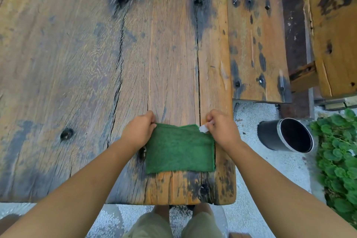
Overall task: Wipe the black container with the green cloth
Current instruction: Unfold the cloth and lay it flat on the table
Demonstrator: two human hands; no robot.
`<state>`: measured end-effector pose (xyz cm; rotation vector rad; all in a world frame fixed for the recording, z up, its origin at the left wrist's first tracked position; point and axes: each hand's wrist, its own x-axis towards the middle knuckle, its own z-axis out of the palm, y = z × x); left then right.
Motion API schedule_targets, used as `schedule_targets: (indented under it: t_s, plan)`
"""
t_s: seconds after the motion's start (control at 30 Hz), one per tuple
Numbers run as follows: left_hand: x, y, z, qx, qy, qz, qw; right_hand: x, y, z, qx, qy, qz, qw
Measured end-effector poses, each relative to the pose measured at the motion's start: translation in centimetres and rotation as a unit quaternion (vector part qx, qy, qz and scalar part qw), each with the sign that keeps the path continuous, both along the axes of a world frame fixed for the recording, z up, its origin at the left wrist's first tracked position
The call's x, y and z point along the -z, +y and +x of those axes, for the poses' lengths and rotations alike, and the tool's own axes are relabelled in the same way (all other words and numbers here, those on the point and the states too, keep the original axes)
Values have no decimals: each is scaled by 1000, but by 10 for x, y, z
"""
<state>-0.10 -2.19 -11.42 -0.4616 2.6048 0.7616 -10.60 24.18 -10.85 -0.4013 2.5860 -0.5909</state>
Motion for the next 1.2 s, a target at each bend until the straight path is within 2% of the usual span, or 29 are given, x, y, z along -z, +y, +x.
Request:
schedule_targets:
  t_s: [0.1, 0.2, 0.27, 0.37, 0.5, 0.63, 0.93, 1.2]
  plan:
    - [-7, 6, 8, -9, 29, -45, 999, -4, 8, 6, 48, 33, -31, 998]
    - [-10, 23, 21, -6, 74, -39, 996, -6, 10, 14, -6, -1, -40, 999]
    - [-9, 39, 31, 44, 100, -23, 994, -5, 9, 20, -65, -38, -6, 997]
    - [-1, 60, 47, 126, 122, -57, 983, -6, 6, 24, -79, -46, 32, 995]
    - [13, 76, 70, 128, 138, -98, 977, -6, 3, 32, -107, -13, 78, 991]
    - [26, 79, 85, 126, 139, -109, 976, -9, 1, 35, -98, 0, 77, 992]
    - [20, 76, 81, 140, 111, -115, 977, -25, -8, 10, -23, 54, 12, 998]
    - [32, 65, 71, 194, 155, -125, 961, -3, -17, 88, -198, 137, -6, 971]
